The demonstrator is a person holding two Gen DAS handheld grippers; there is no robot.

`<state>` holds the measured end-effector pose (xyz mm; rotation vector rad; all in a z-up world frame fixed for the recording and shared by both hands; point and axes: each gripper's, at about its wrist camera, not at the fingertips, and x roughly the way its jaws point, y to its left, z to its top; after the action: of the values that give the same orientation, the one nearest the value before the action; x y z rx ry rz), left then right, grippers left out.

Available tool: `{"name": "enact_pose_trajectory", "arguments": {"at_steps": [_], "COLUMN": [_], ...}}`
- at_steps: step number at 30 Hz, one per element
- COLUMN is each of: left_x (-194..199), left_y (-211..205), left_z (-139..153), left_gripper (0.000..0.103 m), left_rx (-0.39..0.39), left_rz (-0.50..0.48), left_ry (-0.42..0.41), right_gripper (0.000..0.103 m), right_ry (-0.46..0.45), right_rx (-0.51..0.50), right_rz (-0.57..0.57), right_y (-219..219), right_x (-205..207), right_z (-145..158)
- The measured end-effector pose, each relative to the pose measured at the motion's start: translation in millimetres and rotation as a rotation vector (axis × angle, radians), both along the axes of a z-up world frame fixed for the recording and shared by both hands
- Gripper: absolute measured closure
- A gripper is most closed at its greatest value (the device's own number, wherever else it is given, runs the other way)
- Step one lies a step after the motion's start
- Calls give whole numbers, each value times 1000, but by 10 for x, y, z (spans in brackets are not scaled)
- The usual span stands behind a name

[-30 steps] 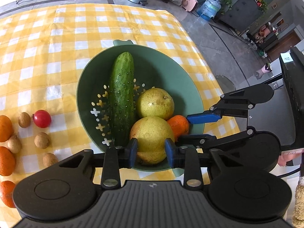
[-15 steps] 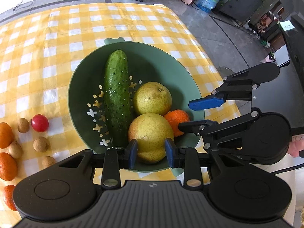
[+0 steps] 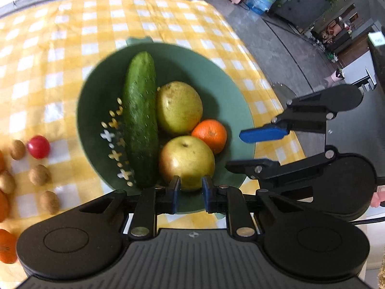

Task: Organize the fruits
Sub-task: 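Lift both grippers away from the bowl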

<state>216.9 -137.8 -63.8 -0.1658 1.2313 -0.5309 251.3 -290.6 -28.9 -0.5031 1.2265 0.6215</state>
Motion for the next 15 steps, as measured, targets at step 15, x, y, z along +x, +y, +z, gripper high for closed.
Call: {"name": "enact_pose_trajectory", "arguments": {"at_steps": [15], "left_x": [-565], "left_y": [244], "left_z": [743], "left_gripper": [72], "left_rx": [203], "left_rz": [8], "left_ry": [-301], "right_gripper": [37], "right_ry": [-136], "right_rx": [203], "right_rz": [-165], "right_y": [142], "right_x": [-415], "right_z": [478]}}
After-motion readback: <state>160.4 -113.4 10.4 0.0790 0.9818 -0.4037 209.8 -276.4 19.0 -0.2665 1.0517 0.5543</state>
